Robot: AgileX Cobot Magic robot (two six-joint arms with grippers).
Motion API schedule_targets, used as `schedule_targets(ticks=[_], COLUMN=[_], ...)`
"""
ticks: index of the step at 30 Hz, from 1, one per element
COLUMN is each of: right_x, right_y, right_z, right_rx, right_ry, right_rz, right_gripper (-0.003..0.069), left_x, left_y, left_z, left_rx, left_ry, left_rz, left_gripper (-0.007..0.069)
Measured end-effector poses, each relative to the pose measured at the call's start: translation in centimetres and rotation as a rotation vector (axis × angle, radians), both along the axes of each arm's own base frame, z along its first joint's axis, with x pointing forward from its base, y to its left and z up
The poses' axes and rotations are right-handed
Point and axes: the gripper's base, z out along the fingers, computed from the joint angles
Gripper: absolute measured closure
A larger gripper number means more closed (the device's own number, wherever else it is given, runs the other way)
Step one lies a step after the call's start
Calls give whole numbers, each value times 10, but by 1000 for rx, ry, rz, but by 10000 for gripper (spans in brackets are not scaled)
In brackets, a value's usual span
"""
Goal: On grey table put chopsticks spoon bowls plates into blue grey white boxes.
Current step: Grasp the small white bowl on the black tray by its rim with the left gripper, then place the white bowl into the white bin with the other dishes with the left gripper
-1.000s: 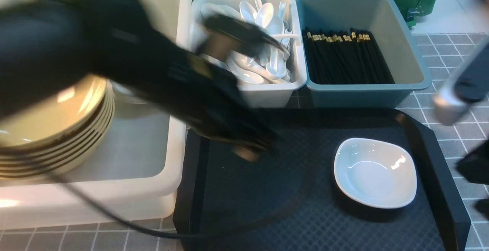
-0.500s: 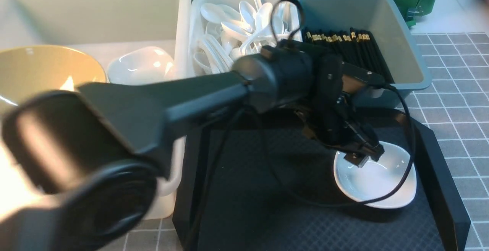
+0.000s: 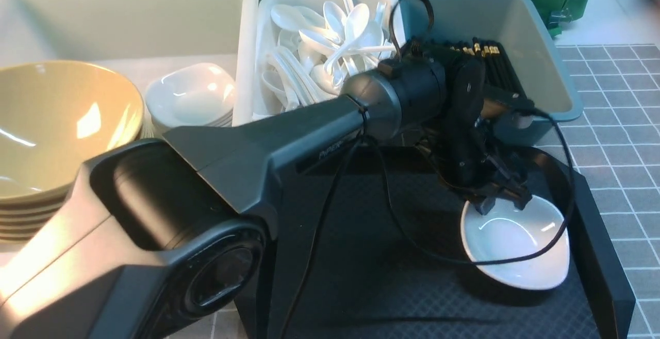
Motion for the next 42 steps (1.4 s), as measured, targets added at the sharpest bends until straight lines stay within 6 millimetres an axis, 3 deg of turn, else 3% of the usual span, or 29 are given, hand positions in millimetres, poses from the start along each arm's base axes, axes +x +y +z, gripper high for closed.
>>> schedule_targets(ticks=[3, 4, 5, 7, 8, 10, 12, 13, 14, 16, 21, 27, 29, 32, 34, 35, 39, 42], right_x=[8, 13, 13, 25, 26, 38, 51, 58, 60, 74, 85, 96, 100, 111, 119, 120, 137, 148], right_y=[7, 11, 12, 24, 26, 38, 51, 60, 62, 77, 99, 119, 122, 129, 132, 133, 140, 146], right_z=[1, 1, 2, 10, 11, 22, 33, 39, 41, 52, 59, 51, 49, 43, 40, 39, 37, 38], right_rx=[36, 50, 51, 78, 87, 118, 160, 198, 199, 258, 279, 295, 295, 296, 288, 288, 267, 243], right_ry=[-26, -19, -22, -11, -10, -12, -17, -17, -21, -29, -49, -52, -54, -77, -104, -104, -171, -201], right_rz=[17, 37, 44, 111, 119, 183, 245, 282, 294, 359, 439, 475, 472, 465, 463, 462, 471, 478], right_gripper=[614, 614, 614, 614, 614, 614, 614, 614, 614, 613, 613, 613, 613, 611, 611, 611, 610, 608], left_x=[-2, -2, -2, -5, -6, -9, -10, -9, -8, -1, 13, 33, 37, 58, 77, 79, 117, 133], left_y=[7, 14, 15, 36, 40, 65, 99, 127, 136, 194, 284, 365, 370, 390, 398, 398, 400, 399], left_z=[31, 50, 53, 97, 104, 144, 181, 205, 211, 243, 266, 258, 253, 229, 201, 199, 137, 105], left_rx=[21, 40, 43, 67, 64, 71, 70, 62, 59, 50, 76, 77, 62, 25, 6, 6, -2, -10], left_ry=[-66, -124, -131, -236, -249, -322, -374, -406, -417, -475, -513, -459, -441, -357, -279, -272, -152, -106], left_rz=[-33, -40, -40, -32, -28, 7, 67, 124, 143, 283, 520, 679, 688, 723, 739, 739, 710, 675], left_gripper=[620, 620, 621, 624, 624, 624, 624, 624, 624, 624, 624, 624, 624, 624, 624, 624, 624, 624])
